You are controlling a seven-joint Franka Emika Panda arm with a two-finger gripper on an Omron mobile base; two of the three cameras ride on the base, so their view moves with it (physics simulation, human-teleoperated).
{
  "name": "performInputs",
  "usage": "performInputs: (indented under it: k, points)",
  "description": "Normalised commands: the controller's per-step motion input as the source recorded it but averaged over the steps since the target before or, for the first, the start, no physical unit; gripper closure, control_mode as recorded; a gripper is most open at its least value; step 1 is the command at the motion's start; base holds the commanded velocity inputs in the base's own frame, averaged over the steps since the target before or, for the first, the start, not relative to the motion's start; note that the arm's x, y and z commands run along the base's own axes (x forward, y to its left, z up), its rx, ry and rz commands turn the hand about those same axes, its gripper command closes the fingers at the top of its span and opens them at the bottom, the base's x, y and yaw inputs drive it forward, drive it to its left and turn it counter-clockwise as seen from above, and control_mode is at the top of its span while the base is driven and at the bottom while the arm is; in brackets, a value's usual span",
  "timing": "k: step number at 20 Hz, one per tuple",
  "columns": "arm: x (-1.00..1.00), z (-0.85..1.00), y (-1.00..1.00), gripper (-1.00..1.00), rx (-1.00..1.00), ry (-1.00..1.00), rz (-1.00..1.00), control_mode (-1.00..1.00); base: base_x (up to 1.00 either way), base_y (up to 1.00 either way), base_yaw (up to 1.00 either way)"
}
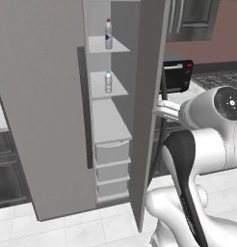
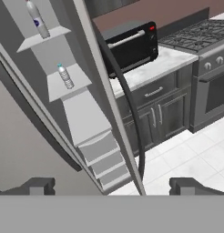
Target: Take the bottled waters from the counter and place them in the freezer to freeze. Close the freezer door after placing the bottles.
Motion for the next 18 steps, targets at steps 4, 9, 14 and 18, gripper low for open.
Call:
performInputs:
  k: [4, 9, 14, 18]
  points:
    - [0.0, 0.0, 0.0, -1.0, 0.0, 0.0, 0.0, -1.0, 0.0, 0.0, 0.0]
    - [0.0, 0.0, -0.06, -1.0, 0.0, 0.0, 0.0, -1.0, 0.0, 0.0, 0.0]
    - [0.0, 0.0, -0.48, -1.0, 0.09, 0.0, 0.08, -1.0, 0.0, 0.0, 0.0]
    - [0.0, 0.09, -0.62, -1.0, 0.14, 0.0, 0.11, -1.0, 0.0, 0.0, 0.0]
